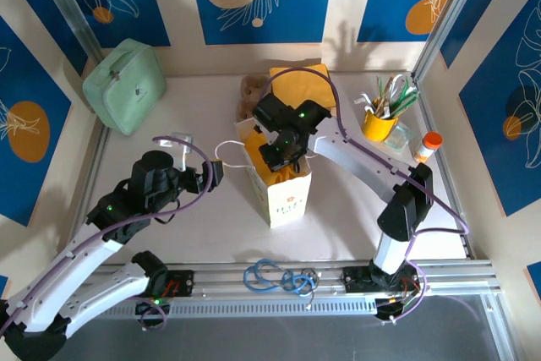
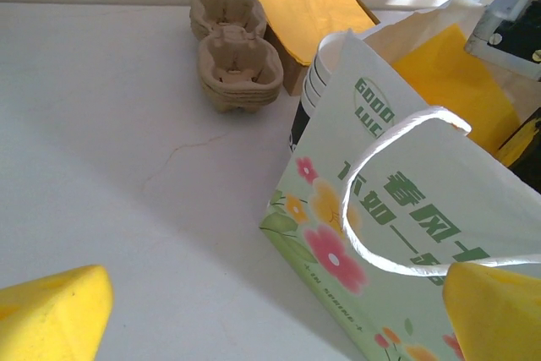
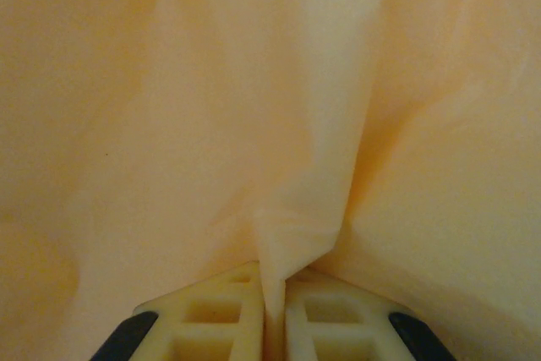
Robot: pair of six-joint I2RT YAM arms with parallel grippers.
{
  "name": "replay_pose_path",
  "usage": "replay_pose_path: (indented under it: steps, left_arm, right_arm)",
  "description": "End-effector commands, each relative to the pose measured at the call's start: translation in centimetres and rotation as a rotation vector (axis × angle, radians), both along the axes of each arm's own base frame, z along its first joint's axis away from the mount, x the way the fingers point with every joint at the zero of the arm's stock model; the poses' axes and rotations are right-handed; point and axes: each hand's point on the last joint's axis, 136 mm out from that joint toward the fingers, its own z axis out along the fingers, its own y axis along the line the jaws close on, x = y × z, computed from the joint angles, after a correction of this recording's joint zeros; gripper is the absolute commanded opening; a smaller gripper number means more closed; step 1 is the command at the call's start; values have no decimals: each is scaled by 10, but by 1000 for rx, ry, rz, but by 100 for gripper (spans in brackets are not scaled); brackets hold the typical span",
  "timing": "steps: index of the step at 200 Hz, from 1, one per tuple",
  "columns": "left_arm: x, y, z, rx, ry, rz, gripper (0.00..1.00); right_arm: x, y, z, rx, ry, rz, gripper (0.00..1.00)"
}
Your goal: Pack the takeout coffee
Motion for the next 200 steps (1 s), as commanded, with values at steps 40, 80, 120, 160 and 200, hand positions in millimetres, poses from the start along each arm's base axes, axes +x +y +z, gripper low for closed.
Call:
replay_pose_path:
  steps: [40, 80, 120, 160, 200]
  left_arm:
    - [-2, 1, -2, 2, 6, 5, 100]
    - [-2, 2, -1, 5, 5, 7, 100]
    - [-3, 3, 0, 3, 3, 6, 100]
    - [-3, 3, 4, 2, -4, 4, 100]
    - [-4, 3, 13, 0, -22, -2, 100]
  right_arm:
    - [1, 3, 26, 24, -35, -13, 38]
    - [0, 5, 47, 56, -61, -12, 40]
    - [-5, 8, 71, 132, -77, -13, 42]
    - [-16, 10, 99, 220, -97, 26, 46]
    - [-23, 6, 124, 286, -140, 45, 51]
